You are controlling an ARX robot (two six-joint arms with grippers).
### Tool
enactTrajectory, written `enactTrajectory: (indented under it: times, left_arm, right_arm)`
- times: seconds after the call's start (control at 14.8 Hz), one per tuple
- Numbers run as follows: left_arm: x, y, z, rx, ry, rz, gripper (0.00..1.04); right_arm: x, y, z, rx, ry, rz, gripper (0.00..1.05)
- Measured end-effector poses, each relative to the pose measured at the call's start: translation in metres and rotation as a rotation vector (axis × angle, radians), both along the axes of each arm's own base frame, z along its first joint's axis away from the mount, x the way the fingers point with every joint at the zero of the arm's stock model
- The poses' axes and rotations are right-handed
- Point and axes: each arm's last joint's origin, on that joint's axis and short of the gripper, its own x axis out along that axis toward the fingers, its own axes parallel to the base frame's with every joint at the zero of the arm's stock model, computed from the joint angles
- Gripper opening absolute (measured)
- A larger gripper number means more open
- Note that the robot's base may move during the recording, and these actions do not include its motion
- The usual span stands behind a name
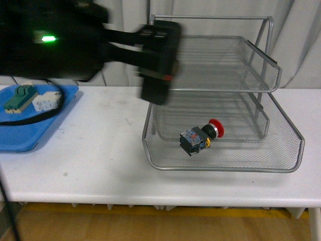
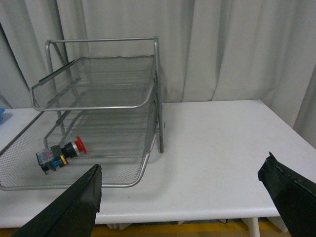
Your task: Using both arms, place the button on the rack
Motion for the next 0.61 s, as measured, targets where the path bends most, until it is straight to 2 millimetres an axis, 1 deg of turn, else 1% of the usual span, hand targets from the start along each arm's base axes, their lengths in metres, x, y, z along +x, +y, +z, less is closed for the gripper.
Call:
enactTrajectory:
  times: [0.07, 0.13, 0.2, 0.27, 0.34, 0.47, 0.54, 0.61]
  left_arm:
    - [-0.013, 0.021, -0.014, -0.041, -0.151, 0.275, 0.84]
    - [-0.032, 0.042, -0.037, -0.04, -0.189, 0.456, 0.72]
    - [-0.05, 0.059, -0.047, -0.057, -0.221, 0.525, 0.59]
    - [-0.063, 0.073, -0.035, -0.113, -0.29, 0.546, 0.44]
    - [-0.073, 0.082, -0.03, -0.133, -0.321, 0.545, 0.32]
    - [-0.094, 0.098, -0.049, -0.093, -0.249, 0.544, 0.04]
    - [-0.103, 0.104, -0.047, -0.11, -0.271, 0.54, 0.02]
    - [-0.109, 0.108, -0.043, -0.12, -0.294, 0.544, 0.02]
  right_arm:
    - [0.0, 0.0, 0.0, 0.0, 0.0, 0.002, 0.98]
    - [0.0, 0.0, 0.0, 0.0, 0.0, 0.001, 0.98]
    - [0.0, 0.0, 0.0, 0.0, 0.001, 0.001, 0.98]
    - [0.0, 0.0, 0.0, 0.0, 0.0, 0.001, 0.98]
    - [0.0, 0.0, 0.0, 0.0, 0.0, 0.001, 0.98]
    - [0.0, 0.0, 0.0, 0.0, 0.0, 0.001, 0.98]
    - [0.0, 0.0, 0.0, 0.0, 0.0, 0.001, 0.98]
    - [0.0, 0.0, 0.0, 0.0, 0.0, 0.001, 0.98]
